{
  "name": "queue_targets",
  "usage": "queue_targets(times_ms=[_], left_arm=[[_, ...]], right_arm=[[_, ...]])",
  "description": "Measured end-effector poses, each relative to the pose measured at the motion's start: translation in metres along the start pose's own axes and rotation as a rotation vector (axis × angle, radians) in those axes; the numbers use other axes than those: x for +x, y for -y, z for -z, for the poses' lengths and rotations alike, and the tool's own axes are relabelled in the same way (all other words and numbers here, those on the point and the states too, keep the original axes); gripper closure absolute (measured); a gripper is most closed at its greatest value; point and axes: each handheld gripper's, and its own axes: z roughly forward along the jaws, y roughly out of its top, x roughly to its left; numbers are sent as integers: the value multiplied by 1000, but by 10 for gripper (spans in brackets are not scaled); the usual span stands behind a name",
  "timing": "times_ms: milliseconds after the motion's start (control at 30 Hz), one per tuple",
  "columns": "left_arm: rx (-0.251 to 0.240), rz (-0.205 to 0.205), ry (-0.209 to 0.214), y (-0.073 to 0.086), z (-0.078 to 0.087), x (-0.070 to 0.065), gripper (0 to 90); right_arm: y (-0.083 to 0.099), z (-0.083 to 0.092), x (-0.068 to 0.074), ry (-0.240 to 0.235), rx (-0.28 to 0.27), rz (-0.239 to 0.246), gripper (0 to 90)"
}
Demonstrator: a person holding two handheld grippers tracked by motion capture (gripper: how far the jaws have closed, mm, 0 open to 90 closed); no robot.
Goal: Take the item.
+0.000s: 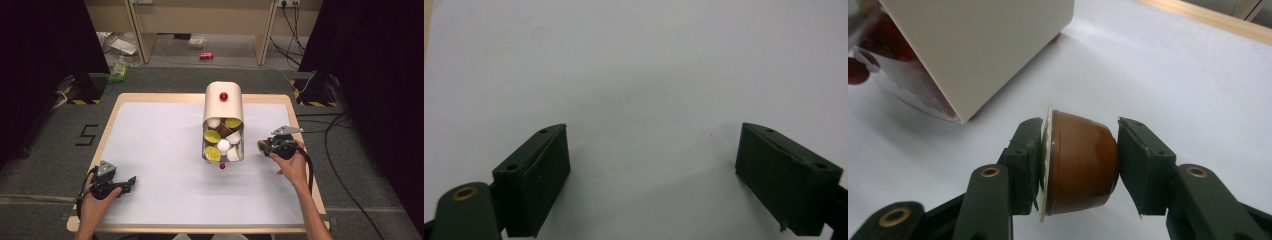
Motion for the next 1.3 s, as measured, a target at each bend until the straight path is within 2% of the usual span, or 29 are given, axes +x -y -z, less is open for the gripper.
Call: queue_targets(times_ms=[400,1167,1300], left_arm=[[0,0,0,0,0,0,134],[0,0,1,0,0,0,133],[0,0,1,0,0,0,133]], right_arm=[[7,-15,2,-10,37,3,541],[0,-42,3,-28,31,-9,536],[3,-43,0,-32,37,-36,520]])
